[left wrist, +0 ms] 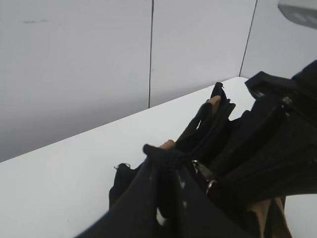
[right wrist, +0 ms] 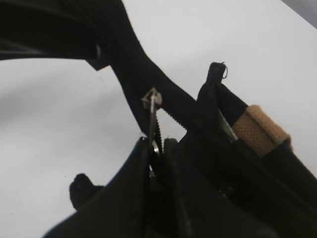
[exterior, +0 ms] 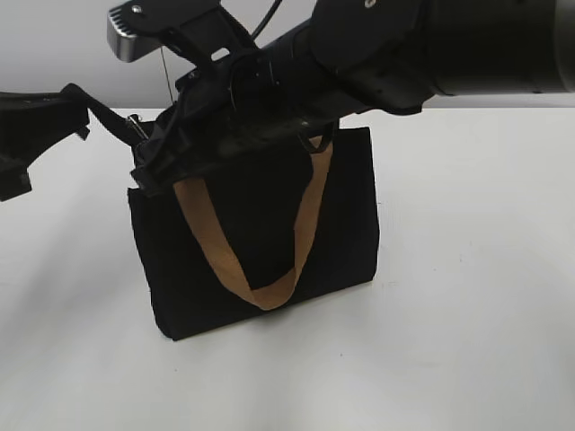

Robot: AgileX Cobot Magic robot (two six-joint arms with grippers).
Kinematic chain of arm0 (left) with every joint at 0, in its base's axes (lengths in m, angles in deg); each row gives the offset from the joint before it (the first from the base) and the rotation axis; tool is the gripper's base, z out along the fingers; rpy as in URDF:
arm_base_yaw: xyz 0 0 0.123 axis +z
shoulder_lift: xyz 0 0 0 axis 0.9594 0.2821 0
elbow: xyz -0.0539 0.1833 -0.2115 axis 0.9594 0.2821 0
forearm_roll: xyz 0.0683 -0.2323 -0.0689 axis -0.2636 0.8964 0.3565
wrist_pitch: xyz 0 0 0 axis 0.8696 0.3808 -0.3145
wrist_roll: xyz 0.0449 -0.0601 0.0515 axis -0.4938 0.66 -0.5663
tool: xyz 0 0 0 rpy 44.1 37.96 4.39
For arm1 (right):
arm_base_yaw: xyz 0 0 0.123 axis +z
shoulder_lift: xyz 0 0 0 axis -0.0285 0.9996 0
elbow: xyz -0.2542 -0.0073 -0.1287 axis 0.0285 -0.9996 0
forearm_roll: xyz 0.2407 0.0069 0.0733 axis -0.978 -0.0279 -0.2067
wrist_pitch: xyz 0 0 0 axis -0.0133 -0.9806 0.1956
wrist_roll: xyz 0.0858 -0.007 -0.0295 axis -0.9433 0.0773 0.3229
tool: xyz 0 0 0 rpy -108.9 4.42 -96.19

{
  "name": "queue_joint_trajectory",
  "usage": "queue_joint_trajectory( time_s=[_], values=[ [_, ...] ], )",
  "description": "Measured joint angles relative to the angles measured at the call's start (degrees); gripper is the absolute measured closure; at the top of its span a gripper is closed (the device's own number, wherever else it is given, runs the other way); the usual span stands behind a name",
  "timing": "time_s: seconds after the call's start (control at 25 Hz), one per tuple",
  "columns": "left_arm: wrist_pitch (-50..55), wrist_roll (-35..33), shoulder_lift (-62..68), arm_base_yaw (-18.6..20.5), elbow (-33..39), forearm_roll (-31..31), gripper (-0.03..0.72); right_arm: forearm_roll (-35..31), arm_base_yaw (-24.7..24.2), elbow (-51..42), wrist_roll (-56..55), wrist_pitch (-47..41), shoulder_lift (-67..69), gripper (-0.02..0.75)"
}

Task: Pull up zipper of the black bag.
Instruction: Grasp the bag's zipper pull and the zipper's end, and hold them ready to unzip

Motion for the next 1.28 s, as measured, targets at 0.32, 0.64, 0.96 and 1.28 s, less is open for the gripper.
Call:
queue_joint_trajectory(
  time_s=[0.32,0.64,0.96,1.28],
  values=[
    [0.3,0.0,0.0,0.0,0.0,-0.1,0.667,0.0,0.0,0.0,0.0,-1.3,-0.6,0.737],
    [2.0,0.0,0.0,0.0,0.0,0.1,0.667,3.0,0.0,0.0,-0.1,-3.9,-2.0,0.738],
    [2.1,0.0,0.0,0.0,0.0,0.2,0.668,2.4,0.0,0.0,-0.1,-3.6,-1.2,0.718],
    [2.1,0.0,0.0,0.0,0.0,0.2,0.668,0.9,0.0,0.0,-0.1,-3.1,-0.2,0.637]
  ],
)
